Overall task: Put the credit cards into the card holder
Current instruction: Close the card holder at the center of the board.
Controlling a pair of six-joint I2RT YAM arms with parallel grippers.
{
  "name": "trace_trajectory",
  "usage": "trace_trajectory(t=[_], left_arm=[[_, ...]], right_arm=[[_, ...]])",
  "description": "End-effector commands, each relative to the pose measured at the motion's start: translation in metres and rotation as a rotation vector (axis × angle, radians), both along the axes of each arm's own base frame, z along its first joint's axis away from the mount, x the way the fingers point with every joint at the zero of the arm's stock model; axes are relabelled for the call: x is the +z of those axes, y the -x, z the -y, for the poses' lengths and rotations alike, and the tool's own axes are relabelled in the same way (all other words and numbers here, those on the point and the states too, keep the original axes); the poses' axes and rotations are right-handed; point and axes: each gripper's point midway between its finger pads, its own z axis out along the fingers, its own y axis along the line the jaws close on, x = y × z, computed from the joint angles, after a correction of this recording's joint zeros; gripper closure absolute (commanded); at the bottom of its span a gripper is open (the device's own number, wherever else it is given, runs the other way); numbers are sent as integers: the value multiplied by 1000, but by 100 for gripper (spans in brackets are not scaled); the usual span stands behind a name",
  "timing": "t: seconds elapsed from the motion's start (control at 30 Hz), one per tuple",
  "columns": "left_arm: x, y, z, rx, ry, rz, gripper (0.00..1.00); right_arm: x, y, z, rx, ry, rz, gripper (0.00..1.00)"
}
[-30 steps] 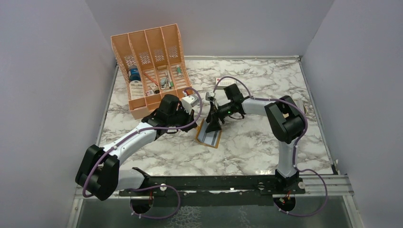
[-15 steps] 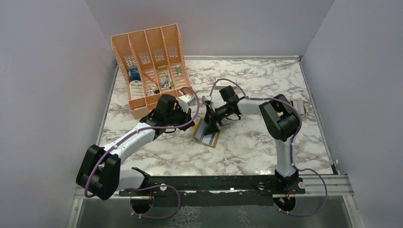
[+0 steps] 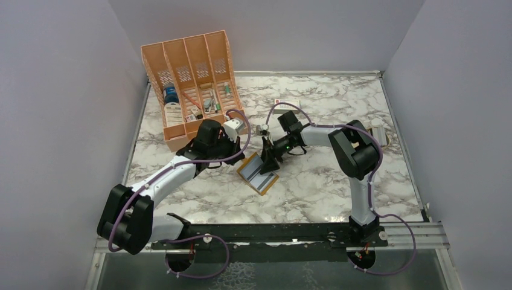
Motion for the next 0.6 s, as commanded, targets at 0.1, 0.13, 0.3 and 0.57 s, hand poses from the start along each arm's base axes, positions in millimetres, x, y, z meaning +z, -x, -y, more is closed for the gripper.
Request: trace_trajectory(t=[0.1,0.13,0.3,0.57], left_arm=[[-15,-10,-13,105,-48,-47,100],[-16,-11,-15,117,-54,-52,100],[-18,-14,-23,173,-72,-57,100],[-31,-17,-35,264,-112,-113,100]], right_arm=[[-2,19,1,-50,65,-228,52],[-2,18,0,-73,79,-262,52],[-8,16,-3,-183,140,-412,55],[-10,32,2,-348,175,-633,61]])
